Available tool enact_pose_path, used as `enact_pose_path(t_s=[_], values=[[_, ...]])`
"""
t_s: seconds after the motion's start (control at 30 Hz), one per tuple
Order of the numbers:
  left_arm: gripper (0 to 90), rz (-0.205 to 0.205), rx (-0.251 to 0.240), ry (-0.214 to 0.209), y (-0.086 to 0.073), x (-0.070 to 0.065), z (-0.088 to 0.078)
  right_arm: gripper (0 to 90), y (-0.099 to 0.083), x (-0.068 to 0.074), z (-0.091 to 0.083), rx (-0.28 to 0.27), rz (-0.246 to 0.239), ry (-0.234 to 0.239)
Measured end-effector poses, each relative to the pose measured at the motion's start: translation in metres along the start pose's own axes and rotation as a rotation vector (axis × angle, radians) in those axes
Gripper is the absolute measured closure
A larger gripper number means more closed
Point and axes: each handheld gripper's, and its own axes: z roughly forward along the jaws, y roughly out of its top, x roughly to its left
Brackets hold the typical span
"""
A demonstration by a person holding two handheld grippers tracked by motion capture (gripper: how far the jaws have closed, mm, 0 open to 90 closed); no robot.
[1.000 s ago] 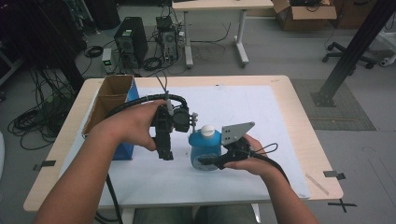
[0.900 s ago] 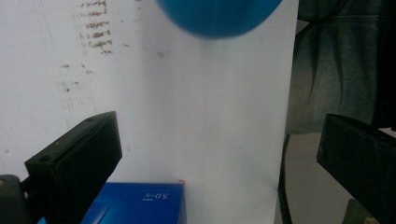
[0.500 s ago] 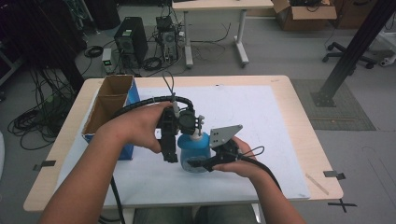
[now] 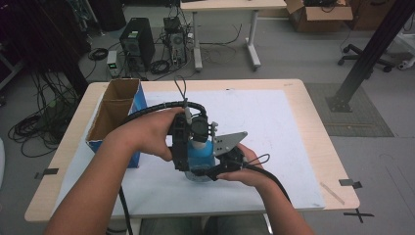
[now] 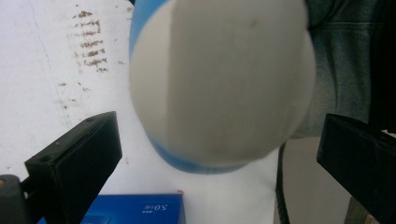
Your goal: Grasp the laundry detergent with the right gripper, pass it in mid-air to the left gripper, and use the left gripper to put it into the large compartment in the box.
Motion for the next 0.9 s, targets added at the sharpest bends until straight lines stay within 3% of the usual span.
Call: enact_pose_path(t_s=[0.9], values=[[0.4, -0.017, -0.014, 0.014, -0.002, -0.002, 0.005, 44.9, 0.012, 0.004, 0.014, -0.022, -0.004, 0.001]])
